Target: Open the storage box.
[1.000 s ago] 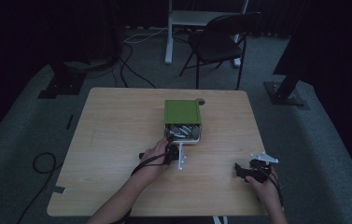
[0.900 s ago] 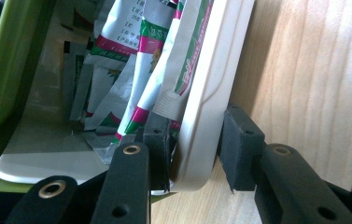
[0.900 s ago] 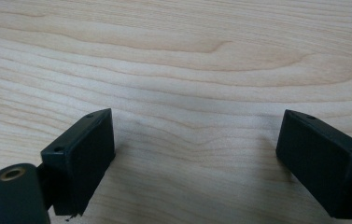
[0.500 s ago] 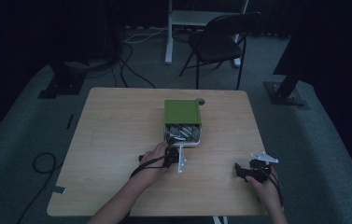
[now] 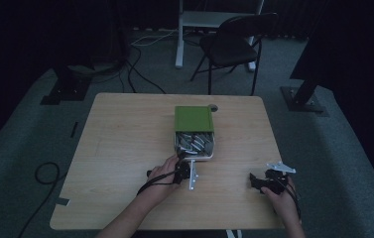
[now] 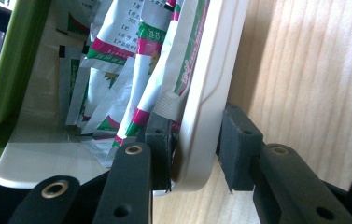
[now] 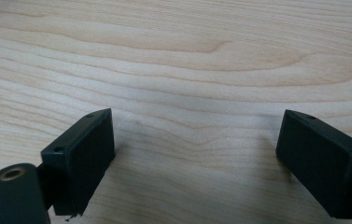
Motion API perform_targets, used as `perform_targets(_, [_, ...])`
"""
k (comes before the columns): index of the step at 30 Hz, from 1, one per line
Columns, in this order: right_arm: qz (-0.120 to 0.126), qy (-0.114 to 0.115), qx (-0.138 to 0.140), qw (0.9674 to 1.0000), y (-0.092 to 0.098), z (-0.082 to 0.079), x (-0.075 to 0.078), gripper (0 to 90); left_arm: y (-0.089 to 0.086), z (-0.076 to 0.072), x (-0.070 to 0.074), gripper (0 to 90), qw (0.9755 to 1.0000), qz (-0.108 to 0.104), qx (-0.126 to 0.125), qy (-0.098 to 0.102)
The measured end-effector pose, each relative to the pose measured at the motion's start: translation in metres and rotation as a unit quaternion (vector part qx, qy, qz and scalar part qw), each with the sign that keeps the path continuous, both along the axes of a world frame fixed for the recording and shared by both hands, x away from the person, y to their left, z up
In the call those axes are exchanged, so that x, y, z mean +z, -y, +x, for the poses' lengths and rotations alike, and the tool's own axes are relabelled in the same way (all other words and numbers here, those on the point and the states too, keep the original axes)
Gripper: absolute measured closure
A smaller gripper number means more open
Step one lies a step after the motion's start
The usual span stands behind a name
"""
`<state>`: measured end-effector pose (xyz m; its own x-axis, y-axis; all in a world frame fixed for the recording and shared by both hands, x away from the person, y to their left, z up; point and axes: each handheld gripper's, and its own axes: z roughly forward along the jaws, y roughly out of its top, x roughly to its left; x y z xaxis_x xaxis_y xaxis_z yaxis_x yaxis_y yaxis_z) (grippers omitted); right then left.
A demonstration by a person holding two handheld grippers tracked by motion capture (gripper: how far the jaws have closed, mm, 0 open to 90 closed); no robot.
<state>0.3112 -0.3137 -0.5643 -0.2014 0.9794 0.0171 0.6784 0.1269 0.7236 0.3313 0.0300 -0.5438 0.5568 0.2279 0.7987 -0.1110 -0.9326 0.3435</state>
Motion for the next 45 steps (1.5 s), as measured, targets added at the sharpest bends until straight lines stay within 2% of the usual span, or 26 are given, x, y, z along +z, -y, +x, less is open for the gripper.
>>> perform_targets(13, [0.000, 0.000, -0.001, 1.0000, 0.000, 0.000, 0.000, 11.0, 0.000, -0.015, -0.001, 68.5, 1.0000, -0.008, -0.003, 0.004])
perform_targets(16, [0.000, 0.000, -0.001, 1.0000, 0.000, 0.000, 0.000, 11.0, 0.000, -0.019, 0.000, 68.6, 1.0000, -0.001, -0.004, -0.002])
perform_targets(23, [0.000, 0.000, -0.001, 1.0000, 0.000, 0.000, 0.000, 11.0, 0.000, -0.028, 0.000, 68.9, 0.9999, -0.004, -0.010, 0.002])
perform_targets(24, [0.000, 0.000, -0.001, 1.0000, 0.000, 0.000, 0.000, 11.0, 0.000, -0.030, 0.000, 68.9, 1.0000, 0.002, -0.007, -0.004])
perform_targets(31, [0.000, 0.000, -0.001, 1.0000, 0.000, 0.000, 0.000, 11.0, -0.001, -0.037, 0.000, 68.7, 0.9999, -0.003, -0.010, -0.002])
perform_targets(33, [0.000, 0.000, -0.001, 1.0000, 0.000, 0.000, 0.000, 11.0, -0.001, -0.040, -0.001, 68.8, 0.9999, -0.001, -0.010, -0.008])
perform_targets(37, [0.000, 0.000, -0.001, 1.0000, 0.000, 0.000, 0.000, 11.0, -0.003, -0.045, 0.000, 68.6, 0.9999, -0.006, -0.013, -0.004])
perform_targets(38, [0.000, 0.000, -0.001, 1.0000, 0.000, 0.000, 0.000, 11.0, -0.003, -0.046, 0.001, 68.6, 0.9999, 0.000, -0.012, -0.006])
perform_targets(39, [0.000, 0.000, -0.001, 1.0000, 0.000, 0.000, 0.000, 11.0, -0.003, -0.047, 0.000, 68.6, 0.9999, -0.006, -0.012, -0.009])
perform_targets(45, [0.000, 0.000, -0.001, 1.0000, 0.000, 0.000, 0.000, 11.0, -0.002, -0.054, -0.001, 68.7, 0.9998, -0.007, -0.016, -0.008])
